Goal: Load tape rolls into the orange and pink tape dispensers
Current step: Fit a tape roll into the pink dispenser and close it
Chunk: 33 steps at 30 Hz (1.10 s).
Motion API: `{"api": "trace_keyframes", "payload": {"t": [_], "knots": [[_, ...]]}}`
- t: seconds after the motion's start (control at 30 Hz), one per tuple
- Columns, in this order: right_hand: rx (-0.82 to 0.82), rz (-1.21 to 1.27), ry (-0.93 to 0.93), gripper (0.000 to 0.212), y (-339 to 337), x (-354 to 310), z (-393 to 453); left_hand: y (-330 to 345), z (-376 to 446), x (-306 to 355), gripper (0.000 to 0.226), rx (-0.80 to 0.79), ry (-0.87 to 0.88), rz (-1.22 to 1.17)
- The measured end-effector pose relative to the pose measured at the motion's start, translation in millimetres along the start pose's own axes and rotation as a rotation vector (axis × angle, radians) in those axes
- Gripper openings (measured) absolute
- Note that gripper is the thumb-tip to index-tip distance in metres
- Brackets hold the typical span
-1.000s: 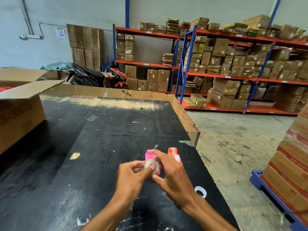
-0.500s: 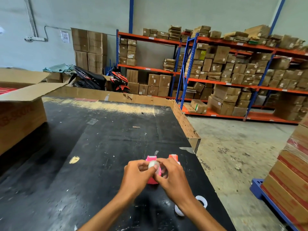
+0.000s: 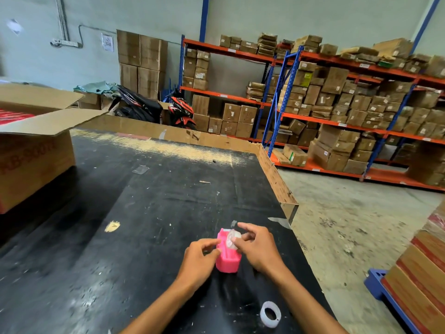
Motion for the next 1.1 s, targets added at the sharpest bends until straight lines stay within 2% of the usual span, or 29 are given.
{"api": "trace_keyframes", "payload": {"t": [0.13, 0.27, 0.37, 0.5, 0.67, 0.8, 0.83, 0.87, 0.97, 1.1], "knots": [[-0.037, -0.123, -0.061, 0.009, 13.7, 5.4, 1.6, 4.2, 0.5, -3.2, 0.022, 0.010, 0.068, 0.006], [-0.039, -0.307, -0.154, 0.025, 19.7, 11.2, -3.1, 4.5, -0.6, -4.2, 0.020, 0.008, 0.068, -0.001], [-0.074, -0.336, -0.217, 0.035, 22.1, 13.5, -3.6, 4.2, -2.7, -0.4, 0.021, -0.008, 0.073, -0.008], [-0.134, -0.402, -0.229, 0.034, 25.5, 11.5, -5.2, 5.8, -1.3, -2.2, 0.019, -0.005, 0.078, -0.010], [-0.192, -0.368, -0.228, 0.028, 25.4, 8.9, -11.6, 6.7, 2.8, -9.8, 0.024, 0.006, 0.073, -0.016], [-0.070, -0.125, -0.156, 0.021, 1.4, 12.0, 4.7, 6.8, 5.5, -13.1, 0.027, 0.009, 0.077, -0.016], [-0.079, -0.134, -0.145, 0.014, 0.8, 12.3, 8.8, 7.2, 5.9, -13.8, 0.027, 0.004, 0.074, -0.023], [-0.127, -0.172, -0.133, 0.016, 5.0, 12.8, 11.3, 7.4, 6.0, -14.1, 0.027, 0.002, 0.073, -0.028], [-0.276, -0.272, -0.114, 0.030, 22.0, 19.3, 14.6, 7.2, 5.5, -13.2, 0.028, -0.001, 0.079, -0.027], [-0.266, -0.226, -0.171, 0.026, 21.5, 15.7, 16.8, 7.4, 3.4, -9.9, 0.024, -0.007, 0.089, -0.033]]}}
Point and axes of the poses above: each hand's wrist, its own z-axis towards the middle knuckle, its own y-axis out of the palm, x = y × z, the point moved 9 cm from there along z, towards the middle knuckle, and after that the axes turned 14 degrees about z, right-handed, at the moved point
